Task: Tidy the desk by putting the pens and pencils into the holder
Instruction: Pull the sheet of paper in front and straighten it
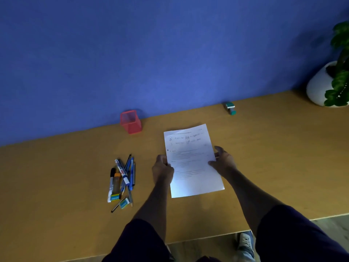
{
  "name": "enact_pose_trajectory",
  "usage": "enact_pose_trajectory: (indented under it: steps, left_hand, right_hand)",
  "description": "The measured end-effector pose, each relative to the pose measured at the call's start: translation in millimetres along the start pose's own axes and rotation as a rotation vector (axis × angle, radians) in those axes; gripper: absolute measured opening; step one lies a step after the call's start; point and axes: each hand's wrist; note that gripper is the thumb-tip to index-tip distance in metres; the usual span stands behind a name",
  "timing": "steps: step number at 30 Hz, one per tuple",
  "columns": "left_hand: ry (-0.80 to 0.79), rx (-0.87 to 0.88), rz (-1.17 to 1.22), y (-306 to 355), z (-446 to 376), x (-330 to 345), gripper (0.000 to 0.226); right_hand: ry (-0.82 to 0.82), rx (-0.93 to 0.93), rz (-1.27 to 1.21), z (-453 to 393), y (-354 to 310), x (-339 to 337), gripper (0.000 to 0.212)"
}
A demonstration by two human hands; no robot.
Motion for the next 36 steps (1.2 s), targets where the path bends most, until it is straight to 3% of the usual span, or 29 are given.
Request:
enact_pose_trajectory:
  steps: [3,11,23,31,36]
  left_hand:
    - [-0.03,0.035,-0.12,-7.7,-3.4,-4.5,0.025]
    - [-0.167,0.214,-0.426,-26.7,5.2,-7.9,0.038]
    - [-0.236,0.303,-0.599,-28.1,5.1,-16.3,0.056]
    - [-0.295,0.359,-0.69,-27.6,4.4,-22.0,0.069]
    - [-0.375,0.398,-0.815,-23.7,4.5,-27.0,0.076]
  right_hand:
    - [-0.018,-0.076,0.114,1.9,-6.4,8.8,0.081]
    - [-0.083,-0.131,0.412,2.4,4.1,21.5,0.069]
    - [-0.009,-0.072,0.641,7.7,-10.6,14.9,0.066]
    - [-0.135,-0.104,0.814,8.2,-18.0,-0.8,0.075]
    - [-0.172,-0.124,0.904,10.9,-26.2,-1.0,0.07]
Point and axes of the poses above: each hand's wrist, its own z-axis away from the middle knuckle, its own x-axis out of the palm, y = z × x, and after that the axes turned 3 degrees about x, right-handed
